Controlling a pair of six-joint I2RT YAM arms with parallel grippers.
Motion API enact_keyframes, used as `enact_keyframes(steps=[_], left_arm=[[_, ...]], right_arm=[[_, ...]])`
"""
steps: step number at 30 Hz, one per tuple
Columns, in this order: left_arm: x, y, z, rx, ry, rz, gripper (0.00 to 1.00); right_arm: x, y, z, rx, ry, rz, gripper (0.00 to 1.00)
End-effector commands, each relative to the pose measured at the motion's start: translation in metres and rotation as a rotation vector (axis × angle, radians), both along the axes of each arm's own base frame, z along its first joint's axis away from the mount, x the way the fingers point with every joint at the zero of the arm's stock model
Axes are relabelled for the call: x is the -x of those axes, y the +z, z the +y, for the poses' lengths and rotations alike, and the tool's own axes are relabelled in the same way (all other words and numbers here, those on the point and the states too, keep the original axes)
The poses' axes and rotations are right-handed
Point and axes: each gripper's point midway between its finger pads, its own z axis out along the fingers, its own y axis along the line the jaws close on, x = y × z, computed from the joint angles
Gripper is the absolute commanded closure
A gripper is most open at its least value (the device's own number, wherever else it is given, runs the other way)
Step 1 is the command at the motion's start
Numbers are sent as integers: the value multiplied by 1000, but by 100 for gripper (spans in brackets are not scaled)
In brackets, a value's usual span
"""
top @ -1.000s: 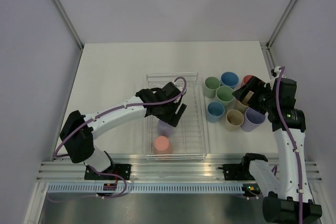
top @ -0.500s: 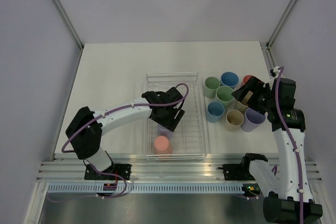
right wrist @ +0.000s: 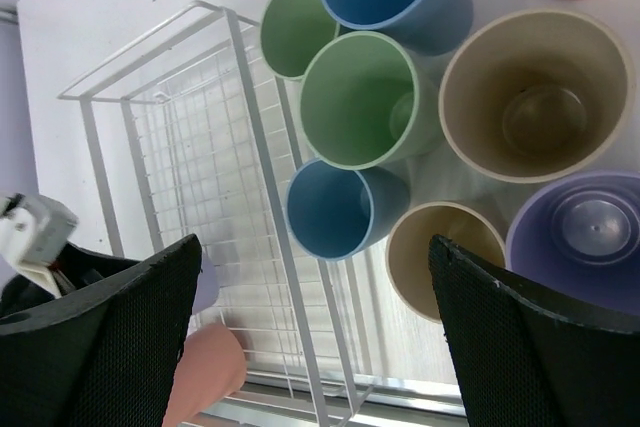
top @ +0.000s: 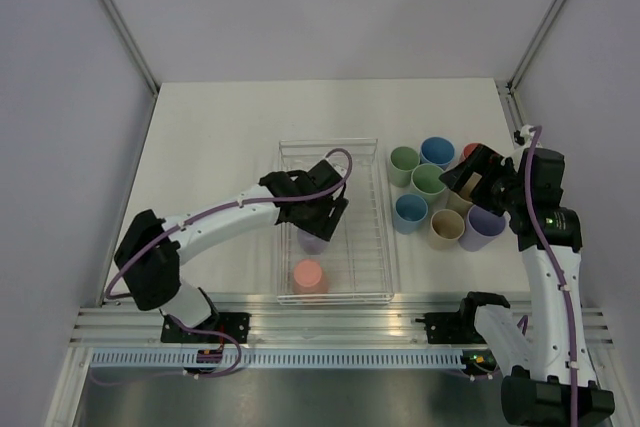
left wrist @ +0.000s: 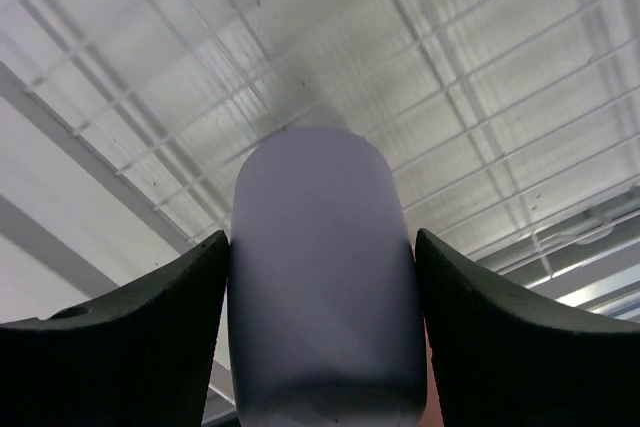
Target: Unload the cups from the dish rack
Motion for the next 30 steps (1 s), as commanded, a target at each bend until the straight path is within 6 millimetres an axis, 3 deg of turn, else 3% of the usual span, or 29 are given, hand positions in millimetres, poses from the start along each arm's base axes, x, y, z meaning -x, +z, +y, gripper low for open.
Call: enact_keyframes(steps=[1, 3, 4, 5, 6, 8, 10, 12, 13, 14, 16, 17, 18, 19, 20, 22, 27, 30], left_arm=[[-39, 81, -17, 260, 125, -224, 98], [-50, 125, -24, 476, 162, -276, 98], [-50, 126, -24, 538, 169, -267, 98], [-46, 148, -23, 659, 149, -250, 98], [-44, 154, -25, 734, 162, -225, 98], [-43, 167, -31, 895, 121, -196, 98], [-44, 181, -32, 1056, 117, -175, 98], [-31, 194, -39, 1199, 70, -77, 98], [-25, 180, -39, 1230, 74, -24, 98], [-23, 205, -42, 1359, 26, -20, 98], [-19, 197, -44, 1428, 15, 38, 98], [-13, 213, -45, 1515, -24, 52, 98], [-12, 217, -46, 1549, -34, 58, 98], [-14, 208, -48, 1557, -23, 92, 98], [-11, 222, -47, 1621, -50, 94, 98], [-13, 218, -49, 1650, -44, 126, 98], [-13, 233, -50, 1752, -78, 174, 98], [-13, 226, -58, 1736, -71, 215, 98]], right_arm=[[-4, 18, 17, -43, 83, -98, 2], [-3, 25, 35, -103, 179, -141, 2], [-3, 27, 43, -140, 211, -150, 2], [0, 30, 54, -179, 267, -163, 2], [-3, 40, 63, -207, 318, -216, 2], [10, 43, 88, -320, 450, -219, 2], [15, 51, 100, -347, 530, -268, 2], [19, 57, 107, -348, 578, -299, 2], [24, 60, 113, -353, 612, -309, 2], [31, 62, 121, -378, 651, -303, 2], [37, 65, 129, -399, 696, -322, 2], [38, 66, 131, -410, 710, -326, 2], [40, 64, 133, -426, 716, -325, 2], [42, 63, 136, -431, 730, -324, 2], [43, 61, 137, -435, 733, -319, 2], [45, 54, 139, -439, 741, -303, 2], [48, 46, 144, -450, 759, -287, 2], [49, 48, 150, -462, 783, -303, 2]])
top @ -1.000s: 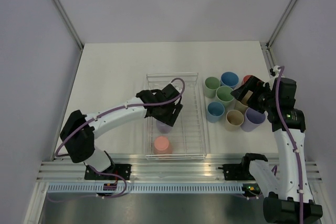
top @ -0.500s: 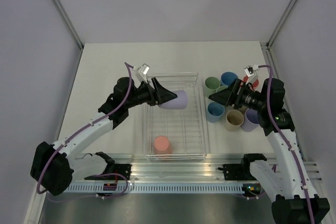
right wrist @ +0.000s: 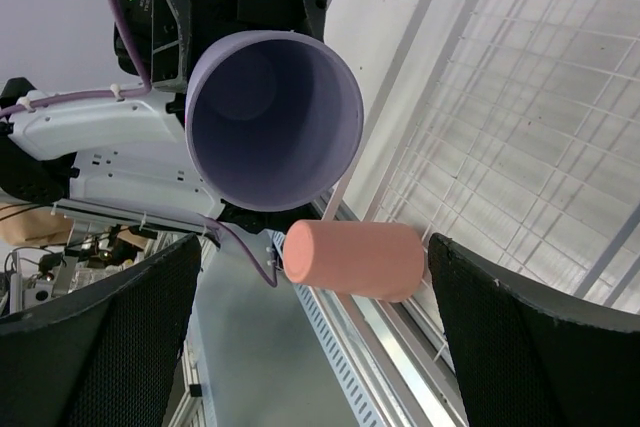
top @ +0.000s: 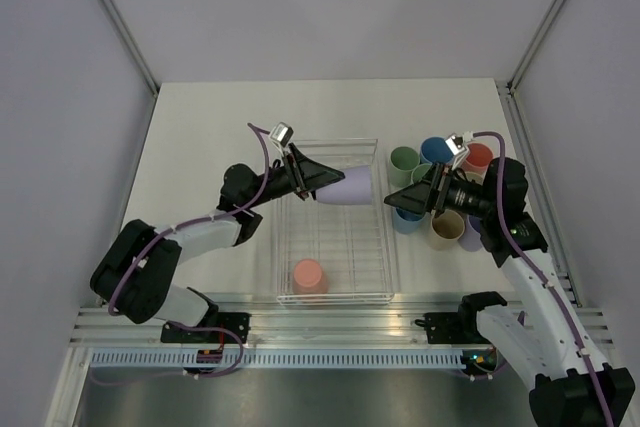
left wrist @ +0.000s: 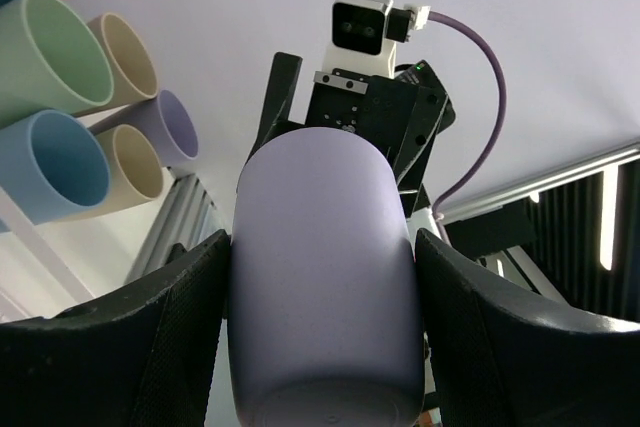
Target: Unload the cups from the dish rack
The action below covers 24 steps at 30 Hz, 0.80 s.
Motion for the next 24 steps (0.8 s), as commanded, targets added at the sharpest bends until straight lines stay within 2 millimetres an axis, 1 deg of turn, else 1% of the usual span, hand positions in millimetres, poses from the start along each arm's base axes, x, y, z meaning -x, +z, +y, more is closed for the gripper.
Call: enact_keyframes(steps=[1, 3, 4, 5, 6, 7, 10, 11, 12, 14, 18, 22, 23, 24], left_arm=[[19, 37, -2, 113, -82, -72, 98], [20, 35, -5, 92, -86, -83, 98], [19, 28, -9, 59, -90, -70, 98], [20, 26, -11, 48, -93, -70, 98], [21, 28, -12, 40, -97, -77, 98], [20, 23, -15, 19, -101, -56, 98], [21, 22, -18, 7, -109, -62, 98], [21, 18, -20, -10, -111, -55, 98], [20, 17, -21, -16, -111, -53, 98], [18, 9, -24, -46, -110, -37, 98], [17, 2, -28, -67, -118, -18, 98], [19, -3, -34, -75, -131, -8, 98], [19, -3, -36, -75, -133, -3, 98], [22, -1, -39, -69, -144, -8, 98]], right_arm=[[4, 16, 9, -34, 48, -84, 2], [4, 22, 11, -36, 53, -106, 2], [5, 24, 13, -37, 61, -112, 2], [5, 26, 14, -40, 64, -123, 2], [4, 28, 16, -40, 68, -125, 2], [6, 29, 18, -41, 79, -127, 2], [7, 28, 24, -42, 96, -124, 2], [9, 29, 25, -42, 102, -126, 2], [8, 36, 27, -48, 103, -164, 2], [12, 39, 31, -49, 118, -176, 2], [16, 46, 34, -48, 130, -205, 2], [17, 44, 40, -49, 144, -201, 5], [17, 45, 42, -54, 148, -211, 9], [17, 42, 44, -56, 154, -202, 11]])
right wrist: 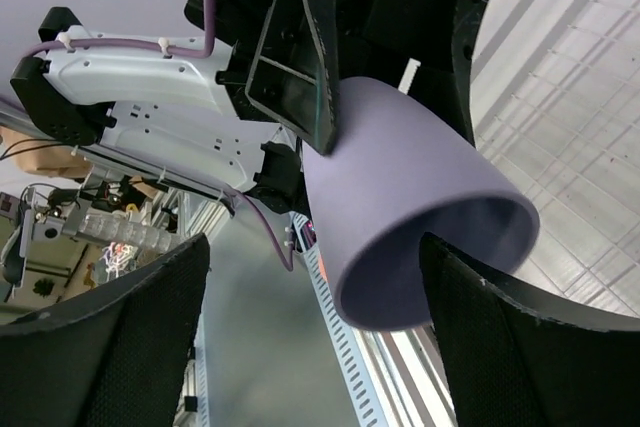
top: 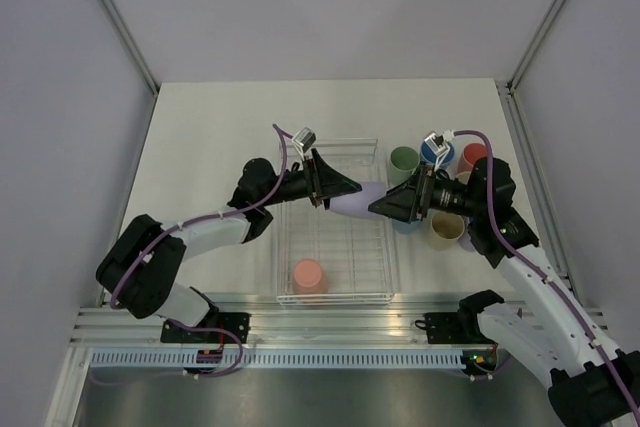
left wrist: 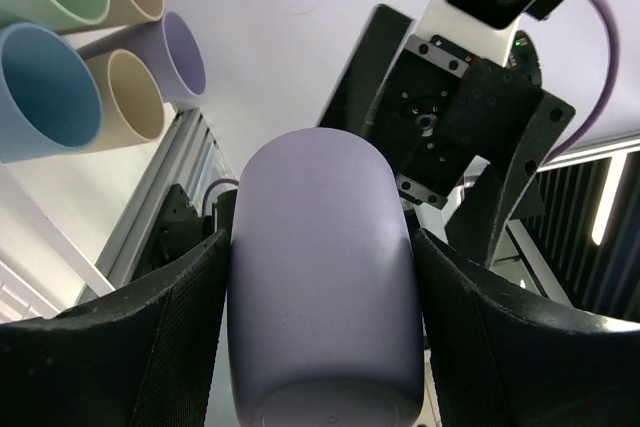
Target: Unload the cups from the dish rack
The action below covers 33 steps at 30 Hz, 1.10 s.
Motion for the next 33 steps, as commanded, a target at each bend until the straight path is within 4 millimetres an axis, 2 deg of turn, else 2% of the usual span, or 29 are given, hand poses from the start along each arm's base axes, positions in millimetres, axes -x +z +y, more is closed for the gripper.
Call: enact_keyframes(steps=[1, 3, 4, 6, 7, 9, 10, 11, 13, 14, 16, 17, 18, 19, 20, 21, 22, 23, 24, 25, 26, 27, 28, 29, 30, 31, 33], left_arm=[[5, 17, -11, 30, -30, -75, 98], [8, 19, -17, 41, -41, -72, 98], [8, 23, -18, 58, -44, -71, 98], [8, 24, -23, 73, -52, -63, 98], [10, 29, -23, 103, -59, -65, 98], [10, 28, -25, 132, -66, -51, 98], [13, 38, -23, 179, -75, -62, 98], [12, 38, -22, 192, -73, -54, 96], [9, 35, -22, 210, -68, -33, 85], [10, 35, -20, 220, -67, -39, 68], [6, 33, -18, 222, -46, -34, 49], [3, 30, -16, 216, -34, -27, 33], [-2, 28, -10, 212, -8, -33, 24], [-7, 27, -7, 205, 9, -36, 24], [-11, 24, -1, 192, 32, -32, 18], [-24, 17, 8, 163, 79, -14, 14], [-29, 11, 13, 132, 106, -33, 9], [-30, 16, 20, 117, 128, -53, 7], [-42, -1, 27, 45, 163, 3, 4], [-44, -5, 31, 1, 181, -37, 0], [-43, 5, 35, -19, 194, -74, 0], [-44, 1, 38, -72, 204, -77, 0], [-46, -25, 41, -213, 217, -69, 0], [-50, -19, 42, -266, 234, -96, 0], [-46, -13, 47, -324, 249, -193, 0], [-46, -32, 56, -432, 280, -145, 0], [-43, -21, 68, -494, 319, -237, 0]], right_arm=[[-1, 21, 10, -39, 20, -87, 15], [-1, 22, 15, -52, 35, -93, 31], [2, 22, 19, -54, 50, -96, 48], [3, 21, 23, -54, 55, -96, 65], [5, 22, 25, -56, 62, -98, 81], [5, 22, 25, -52, 66, -98, 94], [5, 22, 25, -48, 63, -101, 99], [5, 22, 25, -44, 61, -100, 99], [4, 21, 24, -36, 54, -107, 99], [4, 22, 24, -28, 50, -103, 99], [0, 21, 21, -2, 22, -125, 99], [0, 19, 19, 25, 11, -112, 99], [-5, 17, 15, 65, -24, -117, 99], [-10, 16, 14, 80, -45, -146, 99], [-10, 14, 10, 120, -62, -132, 99], [-15, 12, 5, 166, -88, -163, 99], [-23, -2, -5, 244, -159, -118, 99], [-33, 1, -11, 284, -216, -123, 99], [-41, -2, -19, 331, -268, -115, 99], [-60, -10, -37, 416, -397, -113, 99], [-68, -17, -50, 493, -462, -75, 99], [-77, -23, -63, 555, -539, -51, 99], [-86, -27, -81, 621, -636, -30, 99], [-100, -34, -118, 751, -828, 9, 99], [-106, -35, -141, 815, -937, 31, 99], [-110, -35, -159, 851, -1019, 53, 99], [-116, -30, -192, 890, -1158, 103, 99]])
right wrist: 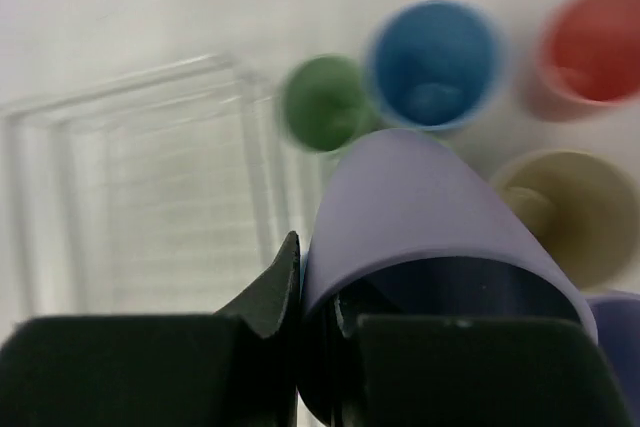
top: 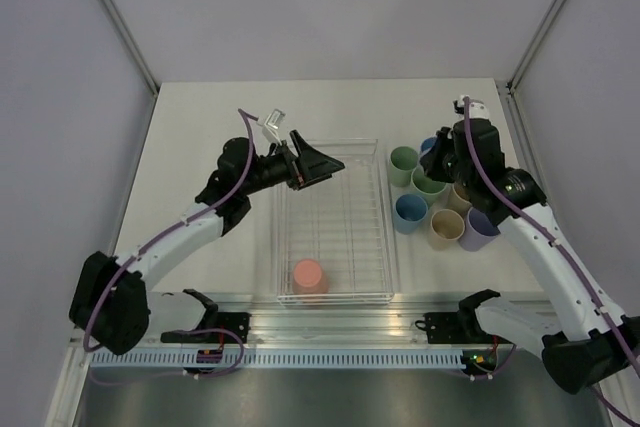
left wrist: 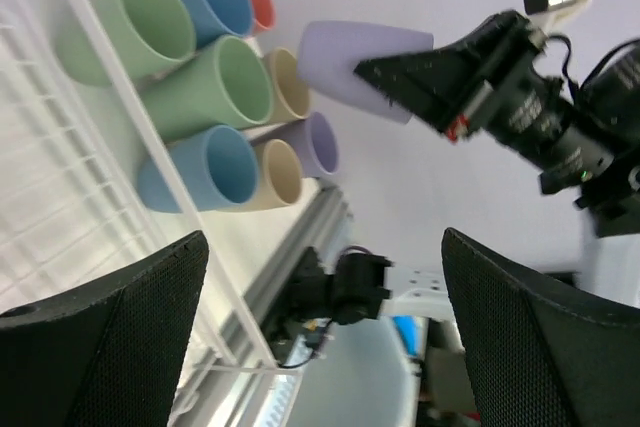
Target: Unload the cups from the dish rack
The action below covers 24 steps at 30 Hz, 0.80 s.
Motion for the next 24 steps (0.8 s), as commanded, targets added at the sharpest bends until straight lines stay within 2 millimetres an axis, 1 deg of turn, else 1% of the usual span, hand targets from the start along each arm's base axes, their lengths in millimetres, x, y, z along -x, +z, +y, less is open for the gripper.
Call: enact_keyframes(steps=[1, 2, 3, 4, 5, 7, 8, 9, 10, 13, 15, 16, 18, 19, 20, 21, 22, 23, 24], left_arm=[[5, -31, 34, -335, 89, -89, 0], [10, -38, 41, -389, 92, -66, 0], [13, -41, 45, -434, 84, -86, 0], [14, -43, 50, -462, 95, -90, 0], [20, -49, 54, -499, 81, -70, 0], [26, -58, 55, -547, 40, -81, 0], [32, -63, 56, -578, 17, -60, 0], [37, -66, 55, -602, -11, -77, 0], [38, -70, 54, -626, -22, -74, 0], [43, -84, 55, -692, -44, -77, 0], [44, -92, 57, -726, -61, -73, 0], [45, -94, 57, -736, -72, -72, 0], [49, -103, 55, -767, -110, -65, 0], [50, -106, 54, -776, -121, -66, 0], [54, -109, 50, -783, -142, -68, 0], [56, -111, 49, -792, -161, -79, 0], [59, -113, 47, -796, -173, -85, 0], [63, -114, 43, -800, -192, -94, 0], [64, -115, 42, -807, -202, -102, 0]], right_arm=[[-7, -1, -126, 233, -512, 46, 99], [-10, 1, -141, 205, -569, 51, 99], [-10, 1, -160, 199, -639, 54, 99], [-6, 1, -195, 190, -765, 62, 99], [-8, -3, -206, 189, -811, 87, 99], [-9, -10, -223, 179, -882, 113, 99], [-11, -19, -229, 182, -902, 159, 99], [-10, -24, -241, 157, -938, 186, 99], [-11, -27, -247, 145, -954, 193, 99], [-17, -52, -256, 99, -945, 262, 99], [-17, -62, -261, 98, -955, 291, 99], [-20, -70, -259, 78, -933, 314, 99], [-21, -78, -263, 57, -934, 331, 99], [-25, -88, -263, 44, -921, 356, 99], [-29, -93, -257, 11, -873, 374, 99], [-33, -99, -255, -3, -849, 388, 99], [-37, -111, -252, -13, -823, 425, 99], [-40, -117, -243, -45, -777, 448, 99], [-41, -123, -241, -51, -763, 464, 99]])
